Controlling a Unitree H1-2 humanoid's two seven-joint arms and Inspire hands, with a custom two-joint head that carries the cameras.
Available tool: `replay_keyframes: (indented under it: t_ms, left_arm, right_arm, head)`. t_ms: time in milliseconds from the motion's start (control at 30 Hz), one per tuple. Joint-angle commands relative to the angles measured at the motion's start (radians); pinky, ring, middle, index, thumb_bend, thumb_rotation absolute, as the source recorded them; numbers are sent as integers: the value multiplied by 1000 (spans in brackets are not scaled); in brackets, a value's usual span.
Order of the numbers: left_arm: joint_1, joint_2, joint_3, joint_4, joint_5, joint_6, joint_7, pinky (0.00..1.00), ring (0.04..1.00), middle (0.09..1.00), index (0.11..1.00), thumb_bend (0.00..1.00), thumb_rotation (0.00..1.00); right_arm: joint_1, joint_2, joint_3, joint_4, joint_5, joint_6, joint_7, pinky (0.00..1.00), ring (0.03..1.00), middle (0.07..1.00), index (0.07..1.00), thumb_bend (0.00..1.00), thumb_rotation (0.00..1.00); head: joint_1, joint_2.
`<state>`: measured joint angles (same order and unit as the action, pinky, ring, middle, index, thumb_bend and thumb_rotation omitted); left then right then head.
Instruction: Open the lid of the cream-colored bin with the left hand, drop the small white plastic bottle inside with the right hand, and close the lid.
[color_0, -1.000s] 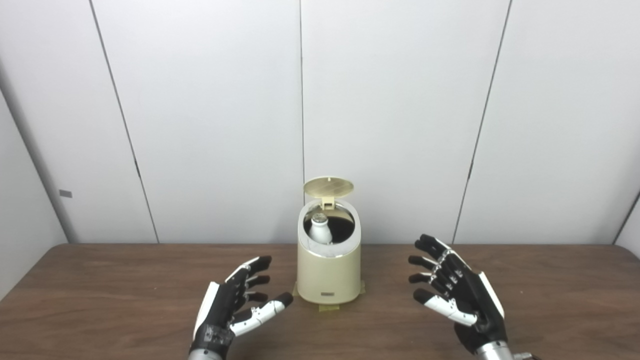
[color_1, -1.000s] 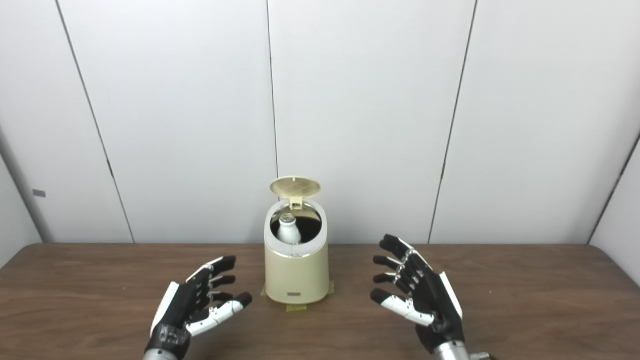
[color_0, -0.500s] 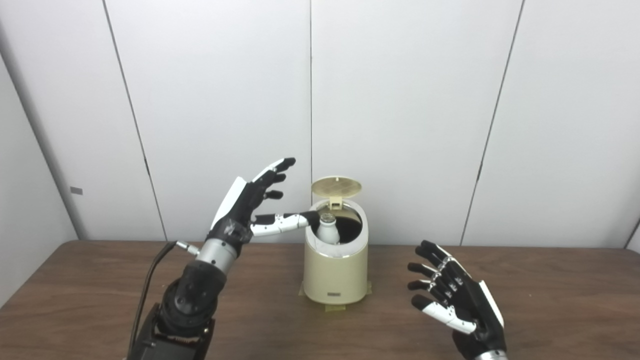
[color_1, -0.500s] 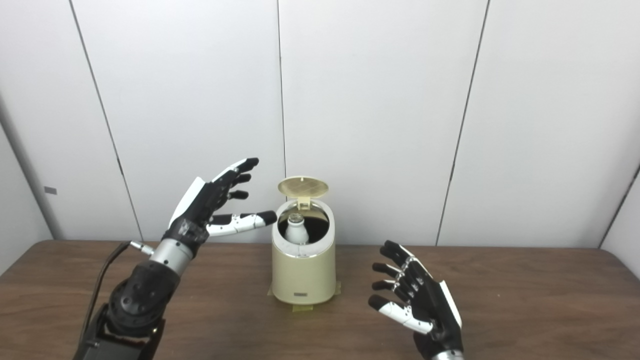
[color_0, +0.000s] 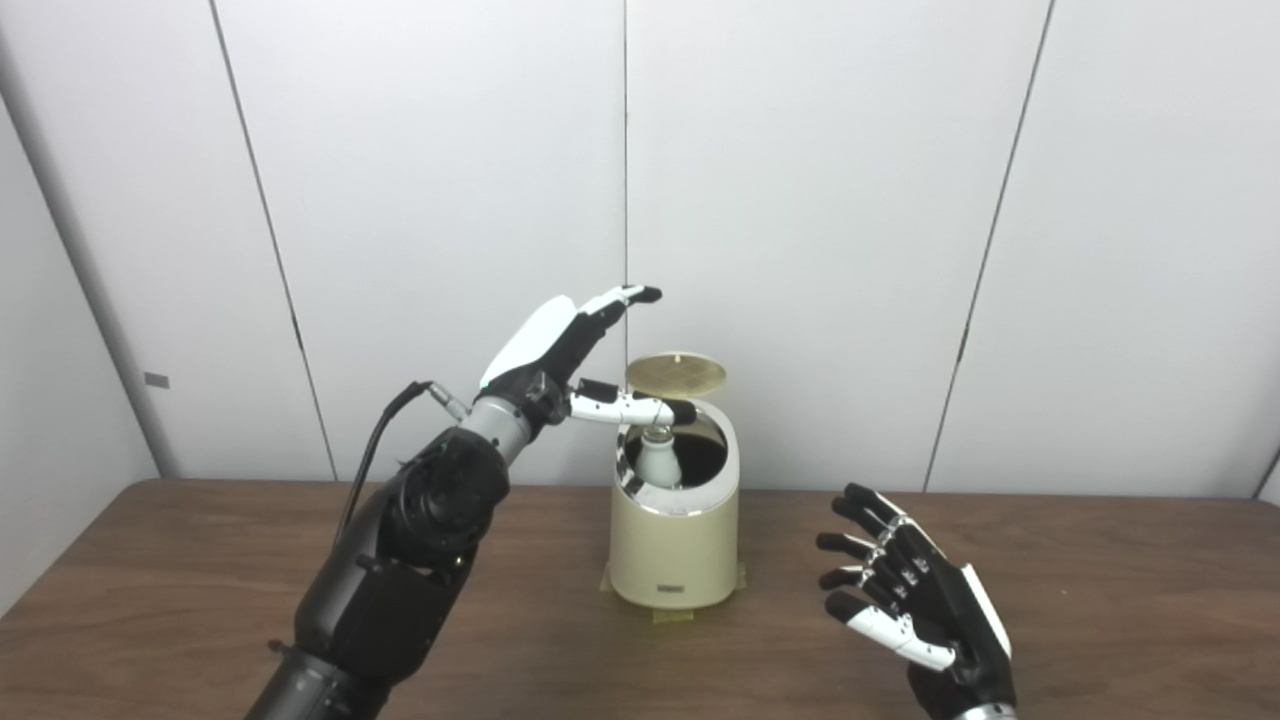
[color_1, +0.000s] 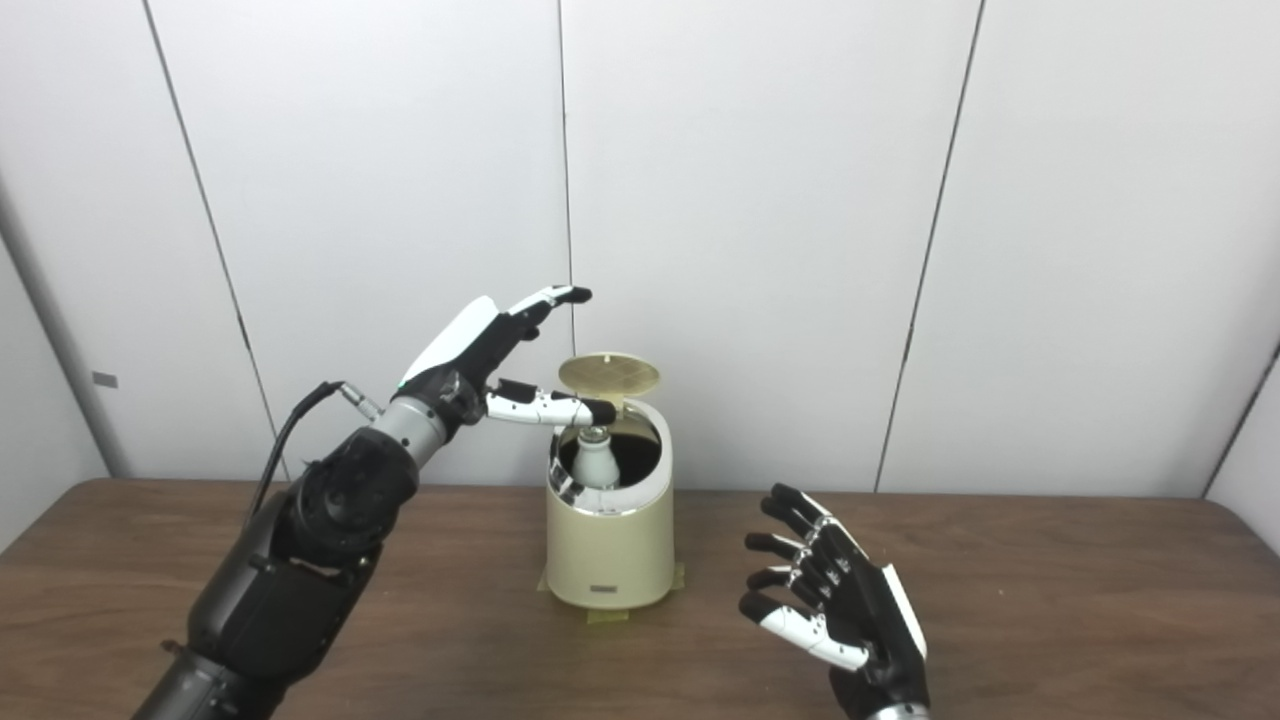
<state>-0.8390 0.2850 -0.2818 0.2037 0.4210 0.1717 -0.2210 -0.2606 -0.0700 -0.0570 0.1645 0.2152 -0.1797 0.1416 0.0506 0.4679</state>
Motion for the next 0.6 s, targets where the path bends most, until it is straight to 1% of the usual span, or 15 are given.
replay_keyframes:
  t_ms: [0,100,167,233,300,367,567]
  left_arm:
    - [-67,27,-14,0,40,-26,-15,798,928,905,839,980,393]
    - [-73,40,-47,14,91,-51,-18,743,903,883,807,979,349]
    - [-74,49,-68,15,127,-61,-23,728,898,860,799,996,360]
    - [-70,61,-87,4,158,-62,-39,855,957,859,807,1000,406]
    - [-67,74,-104,-8,187,-70,-54,967,992,854,807,1000,413]
    - [-64,86,-118,-21,215,-79,-67,994,999,840,793,1000,397]
    - [-51,102,-120,-65,246,-99,-105,1000,1000,821,777,994,384]
  right_arm:
    - [-34,-1,-3,-33,8,-21,8,504,700,818,805,855,253]
    - [-32,1,0,-40,7,-20,9,495,692,815,804,847,253]
    - [-31,2,1,-43,5,-17,7,495,693,817,809,835,250]
    - [-31,3,2,-47,3,-16,6,486,685,815,807,830,251]
    - [-30,4,3,-46,1,-18,5,479,676,811,807,837,258]
    - [-31,5,3,-42,2,-21,7,472,675,811,807,835,260]
    - [-31,9,8,-53,-12,-11,-1,471,670,811,808,828,268]
  head:
    - [1,0]
    - [1,0]
    - [-2,1]
    - [-4,2]
    - [-5,3]
    - [-6,3]
    - [-9,6]
